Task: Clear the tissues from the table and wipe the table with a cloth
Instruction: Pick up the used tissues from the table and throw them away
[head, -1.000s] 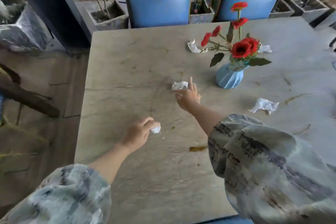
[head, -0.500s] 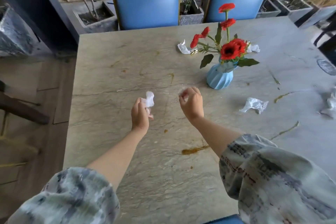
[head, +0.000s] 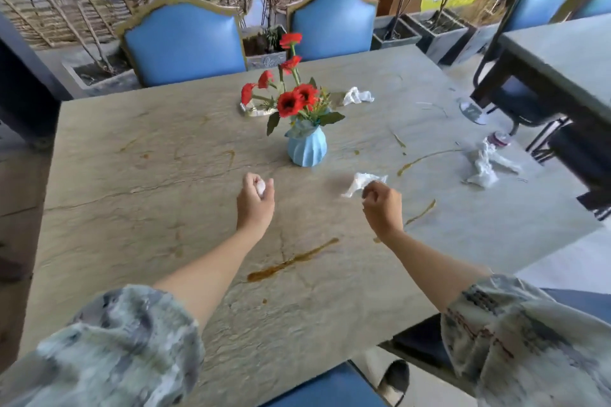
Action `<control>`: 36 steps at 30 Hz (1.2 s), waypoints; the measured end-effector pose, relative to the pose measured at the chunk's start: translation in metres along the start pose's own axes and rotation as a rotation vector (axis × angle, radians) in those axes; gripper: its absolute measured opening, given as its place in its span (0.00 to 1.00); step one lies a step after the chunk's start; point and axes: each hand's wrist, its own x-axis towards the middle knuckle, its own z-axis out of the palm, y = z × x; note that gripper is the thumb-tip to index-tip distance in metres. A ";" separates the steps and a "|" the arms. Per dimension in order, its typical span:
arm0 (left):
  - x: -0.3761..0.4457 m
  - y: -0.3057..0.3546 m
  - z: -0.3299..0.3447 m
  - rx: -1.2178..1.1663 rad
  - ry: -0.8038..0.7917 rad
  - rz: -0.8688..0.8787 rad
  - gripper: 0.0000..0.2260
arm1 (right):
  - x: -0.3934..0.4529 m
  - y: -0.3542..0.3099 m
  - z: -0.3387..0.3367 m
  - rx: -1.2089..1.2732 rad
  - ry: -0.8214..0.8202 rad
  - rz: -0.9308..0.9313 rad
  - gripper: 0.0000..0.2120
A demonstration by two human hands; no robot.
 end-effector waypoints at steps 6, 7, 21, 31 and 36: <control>-0.024 0.043 0.096 0.198 -0.071 0.014 0.20 | 0.031 0.072 -0.077 0.028 -0.107 0.054 0.11; -0.026 0.048 0.116 0.199 -0.057 0.025 0.18 | 0.039 0.087 -0.089 0.002 -0.122 0.049 0.10; -0.004 0.027 0.299 0.512 0.110 0.167 0.13 | 0.203 0.255 -0.188 -0.274 0.069 -0.033 0.27; -0.003 0.042 0.287 0.359 0.249 0.162 0.04 | 0.224 0.268 -0.181 -0.411 -0.061 0.216 0.20; -0.015 0.074 0.293 0.310 0.278 0.168 0.15 | 0.201 0.263 -0.179 -0.281 -0.035 -0.129 0.07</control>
